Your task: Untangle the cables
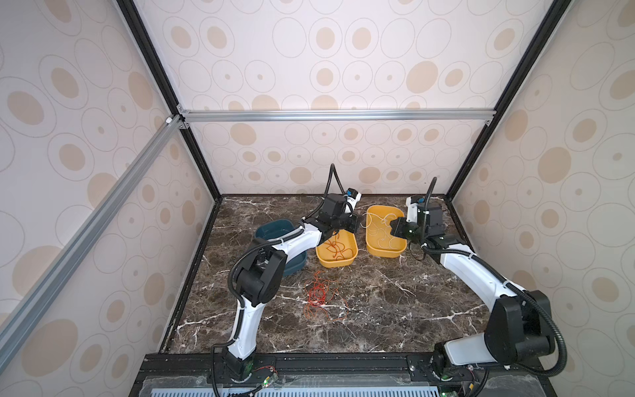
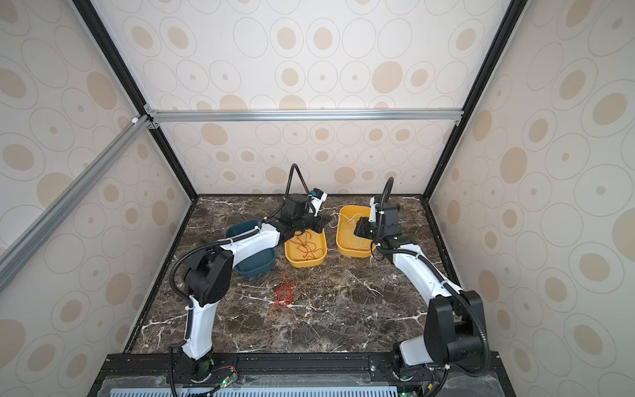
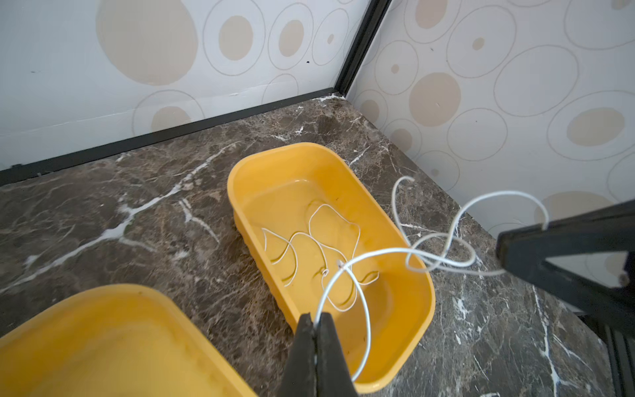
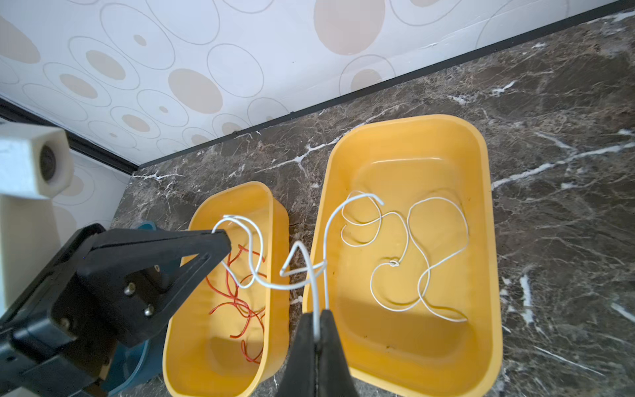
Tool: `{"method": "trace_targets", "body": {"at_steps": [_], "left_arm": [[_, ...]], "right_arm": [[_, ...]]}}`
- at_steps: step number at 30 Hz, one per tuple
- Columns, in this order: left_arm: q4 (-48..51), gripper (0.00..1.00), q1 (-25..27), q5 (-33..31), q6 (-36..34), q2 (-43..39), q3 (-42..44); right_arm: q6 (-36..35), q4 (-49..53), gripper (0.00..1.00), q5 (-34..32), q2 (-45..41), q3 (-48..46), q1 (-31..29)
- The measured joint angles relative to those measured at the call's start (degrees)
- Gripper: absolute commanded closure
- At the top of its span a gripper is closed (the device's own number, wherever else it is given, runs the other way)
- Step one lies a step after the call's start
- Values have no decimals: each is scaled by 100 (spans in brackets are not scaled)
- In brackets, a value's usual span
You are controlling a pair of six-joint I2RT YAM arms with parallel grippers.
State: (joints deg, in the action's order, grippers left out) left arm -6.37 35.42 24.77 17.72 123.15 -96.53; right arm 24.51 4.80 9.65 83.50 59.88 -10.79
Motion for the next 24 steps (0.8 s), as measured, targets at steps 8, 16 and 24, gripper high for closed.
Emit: {"method": "trace_targets", "body": {"at_steps": [8,16,24], "left_arm": [[334,97,160,173,275,1051,-1165],[855,54,229,7,452,1681,-1952],[1115,44,236,-271,411,1663,-2061]], "right_arm": [[39,-142,99,120,863,304,203],[63,31,86,210,1639,706,376],[76,44,91,315,1696,573,411]]}}
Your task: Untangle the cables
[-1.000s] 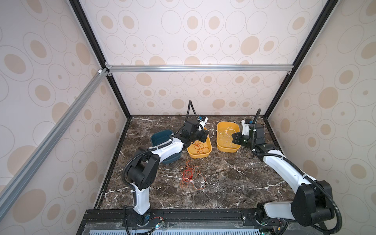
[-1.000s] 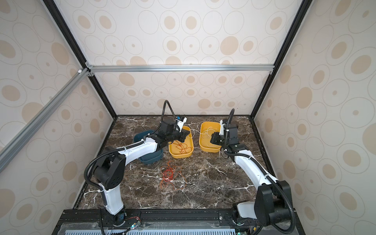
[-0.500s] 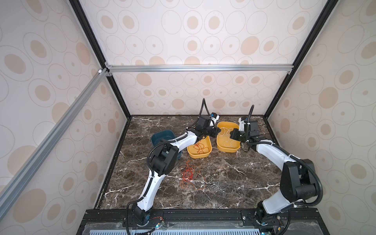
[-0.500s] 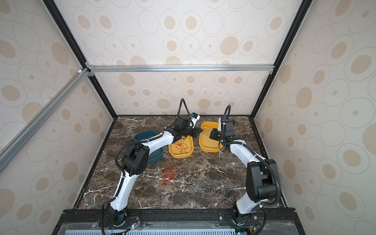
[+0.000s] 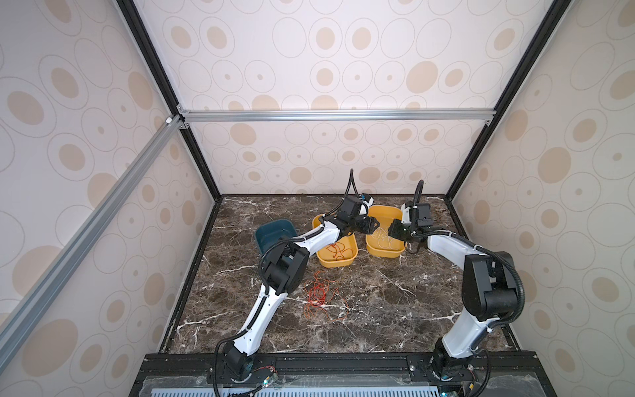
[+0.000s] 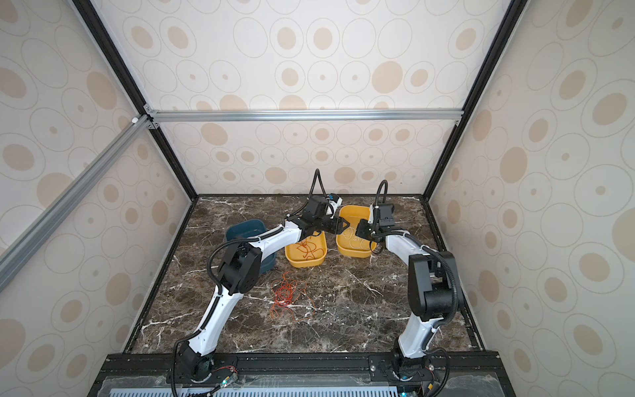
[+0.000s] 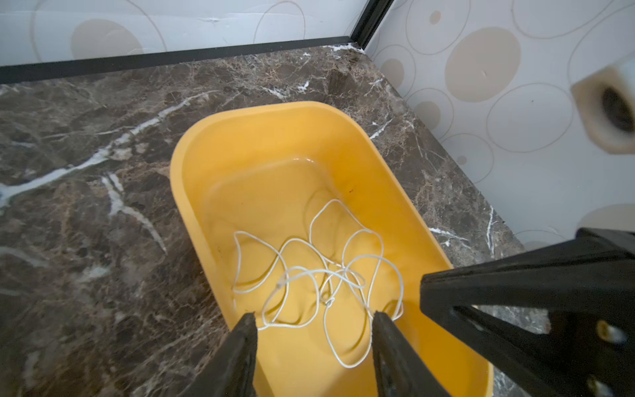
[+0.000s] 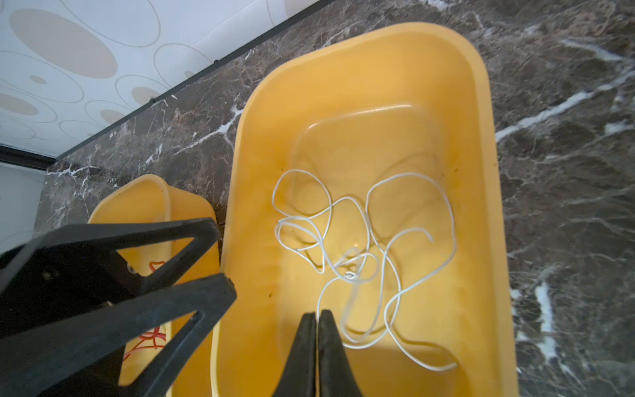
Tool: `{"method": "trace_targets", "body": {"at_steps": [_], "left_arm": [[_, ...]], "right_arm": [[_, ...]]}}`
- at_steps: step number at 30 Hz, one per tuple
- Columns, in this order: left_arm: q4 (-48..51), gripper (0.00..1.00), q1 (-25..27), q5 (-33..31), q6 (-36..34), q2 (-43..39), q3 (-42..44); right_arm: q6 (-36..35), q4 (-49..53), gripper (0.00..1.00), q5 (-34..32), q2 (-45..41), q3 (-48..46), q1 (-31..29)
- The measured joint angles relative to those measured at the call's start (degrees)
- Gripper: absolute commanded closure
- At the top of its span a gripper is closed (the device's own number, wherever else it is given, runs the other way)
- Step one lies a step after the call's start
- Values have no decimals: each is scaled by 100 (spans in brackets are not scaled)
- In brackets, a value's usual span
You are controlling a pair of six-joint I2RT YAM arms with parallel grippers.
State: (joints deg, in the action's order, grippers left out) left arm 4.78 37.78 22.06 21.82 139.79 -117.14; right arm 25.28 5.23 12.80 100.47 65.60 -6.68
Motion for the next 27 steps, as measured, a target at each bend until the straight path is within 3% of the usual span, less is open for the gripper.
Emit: {"method": "trace_targets", "body": {"at_steps": [7,11,17,22,27], "left_arm": [[2,39,-17,-131,-31,-695,844],[-138,37,-24,-258,-76,-1572,1722],[-588,36,-50,-540,-109,-3147,3261],[-955,36,-50,-841,-22,-4419,4937],[-1075,35,-50,-1169,219,-5506,6555]], "right_arm": [[-7,33,84,223,-48,-17,2],[2,42,74,466,-352,-179,2],[31,55,66,839,-1187,-555,-81],[-24,55,59,1128,-1556,-866,-645],[-52,-7,58,1316,-1604,-1353,-1602]]}}
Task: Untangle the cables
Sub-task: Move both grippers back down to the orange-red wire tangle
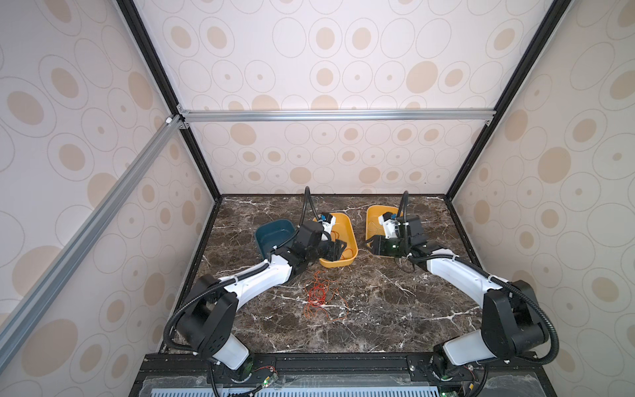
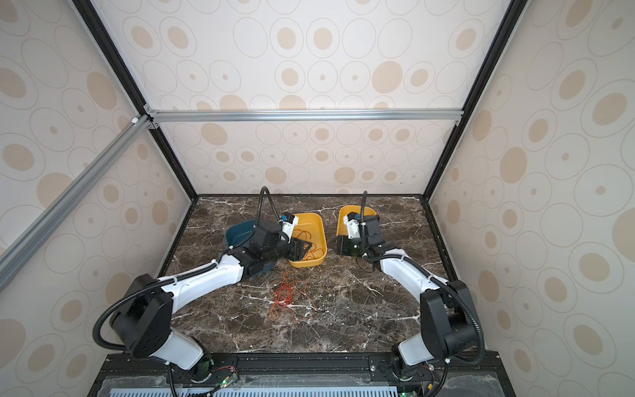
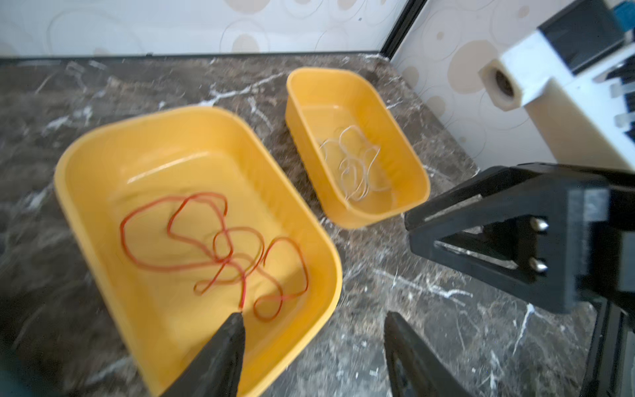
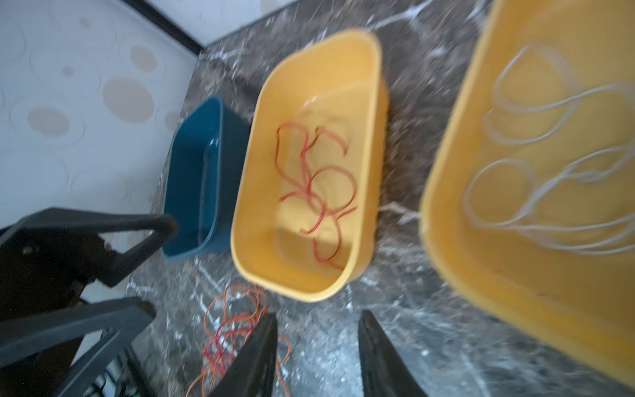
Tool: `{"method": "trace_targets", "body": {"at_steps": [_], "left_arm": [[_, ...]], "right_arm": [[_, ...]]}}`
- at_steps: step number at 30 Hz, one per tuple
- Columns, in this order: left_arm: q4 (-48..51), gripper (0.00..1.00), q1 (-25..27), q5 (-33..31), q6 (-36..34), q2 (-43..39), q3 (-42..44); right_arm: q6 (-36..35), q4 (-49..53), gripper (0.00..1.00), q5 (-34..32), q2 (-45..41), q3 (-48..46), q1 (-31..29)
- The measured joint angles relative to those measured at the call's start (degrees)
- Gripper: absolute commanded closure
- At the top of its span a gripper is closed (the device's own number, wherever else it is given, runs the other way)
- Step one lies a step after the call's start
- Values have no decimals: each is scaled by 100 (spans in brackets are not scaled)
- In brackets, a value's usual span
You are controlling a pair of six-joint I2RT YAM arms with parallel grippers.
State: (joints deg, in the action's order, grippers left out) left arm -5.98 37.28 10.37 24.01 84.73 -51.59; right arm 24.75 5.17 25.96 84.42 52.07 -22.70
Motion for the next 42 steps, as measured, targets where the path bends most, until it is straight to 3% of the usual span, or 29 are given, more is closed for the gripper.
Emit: {"method": "trace_targets", "body": {"at_steps": [10,21,30,34,38,42], "left_arm": [[-90,35,76,-448,498,-1637,1886],[-136,35,225,-601,800,-1895,2918],[-485,38,249,-544,901,-1821,3088],[-780,44,249,-428,955,-1655,3169],[-1099,56,249,-321,1016,-1523,3340],[-1307,74,254,-247,1091,-1408,3412]], "right_arm": [[28,-214,49,-20,66,-643,-1576],[33,-356,53,-905,664,-686,-1902],[-188,-802,63,-992,1449,-433,-1902],[-271,-1016,75,-953,1600,-343,-1904],[-315,-1268,96,-925,1657,-343,-1910],[-376,-1429,100,-931,1644,-352,-1915]]}}
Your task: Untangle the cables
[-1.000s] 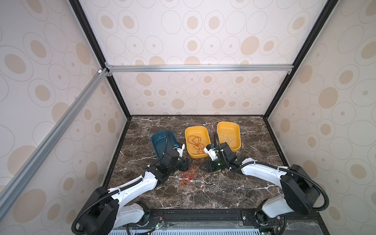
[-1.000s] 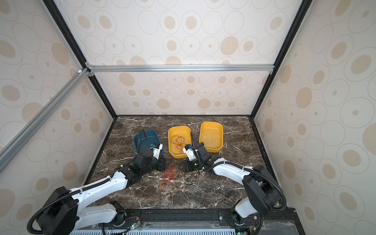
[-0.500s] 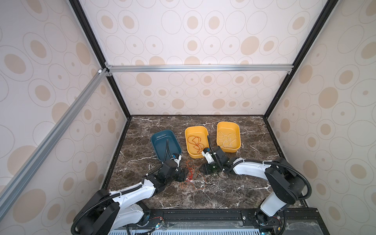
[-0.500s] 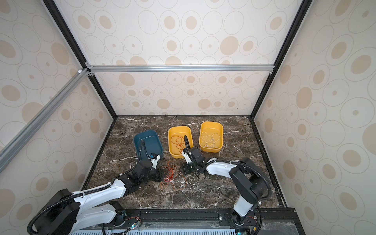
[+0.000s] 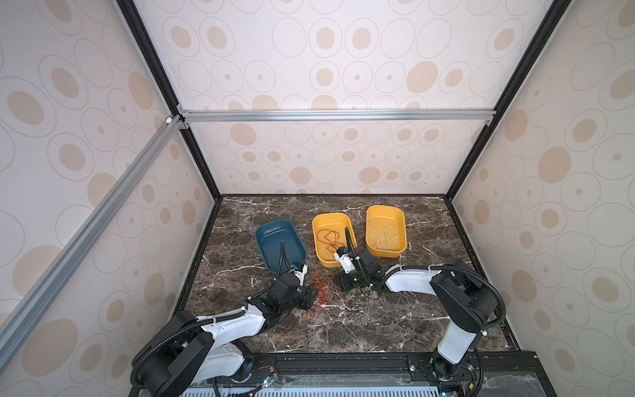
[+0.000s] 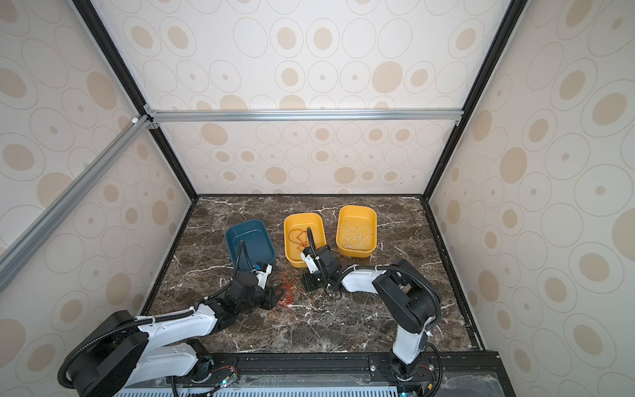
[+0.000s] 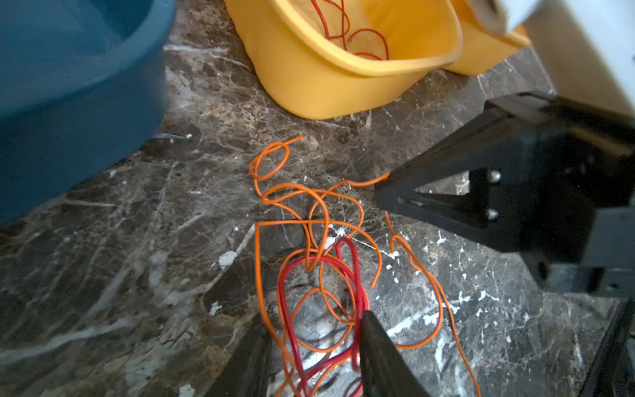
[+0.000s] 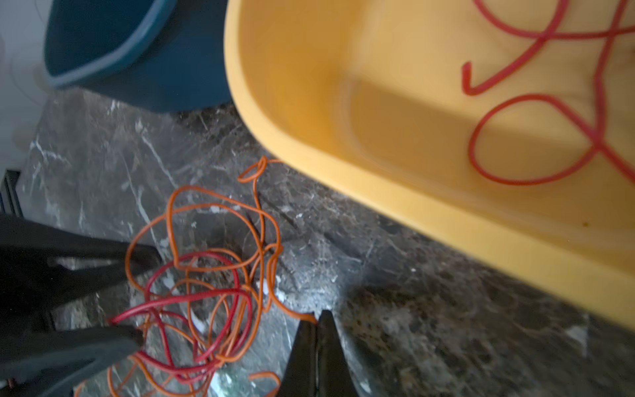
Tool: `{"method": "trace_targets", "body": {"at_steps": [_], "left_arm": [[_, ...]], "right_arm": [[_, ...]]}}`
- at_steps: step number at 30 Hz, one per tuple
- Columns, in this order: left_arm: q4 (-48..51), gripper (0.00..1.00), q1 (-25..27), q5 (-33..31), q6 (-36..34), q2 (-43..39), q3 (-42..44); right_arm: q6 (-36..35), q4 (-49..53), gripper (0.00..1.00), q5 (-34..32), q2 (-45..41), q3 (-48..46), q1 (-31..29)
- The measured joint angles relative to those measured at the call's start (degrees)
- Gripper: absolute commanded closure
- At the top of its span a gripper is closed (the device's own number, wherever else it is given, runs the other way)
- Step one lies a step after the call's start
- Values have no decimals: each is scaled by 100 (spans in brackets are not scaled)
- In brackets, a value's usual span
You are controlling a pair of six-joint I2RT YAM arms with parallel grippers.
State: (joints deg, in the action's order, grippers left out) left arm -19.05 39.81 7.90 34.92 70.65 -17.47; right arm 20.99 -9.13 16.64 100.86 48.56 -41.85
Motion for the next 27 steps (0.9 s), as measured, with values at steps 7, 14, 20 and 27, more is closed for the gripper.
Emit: {"method": "trace_targets", "body": {"at_steps": [7,14,20,27], "left_arm": [[-160,99,7,0,50,70,83],[-179,100,7,-122,50,55,114],[-140,100,7,-317,48,-79,125],[-90,100,7,-452,48,-162,138]], "right_arm": [[-116,57,100,-199,-651,-295,-2],[-273,317,100,-621,-1561,-501,-11],[-404,706,100,-885,-2074,-562,-11],[-566,844,100,-586,-1847,-509,-15]]}}
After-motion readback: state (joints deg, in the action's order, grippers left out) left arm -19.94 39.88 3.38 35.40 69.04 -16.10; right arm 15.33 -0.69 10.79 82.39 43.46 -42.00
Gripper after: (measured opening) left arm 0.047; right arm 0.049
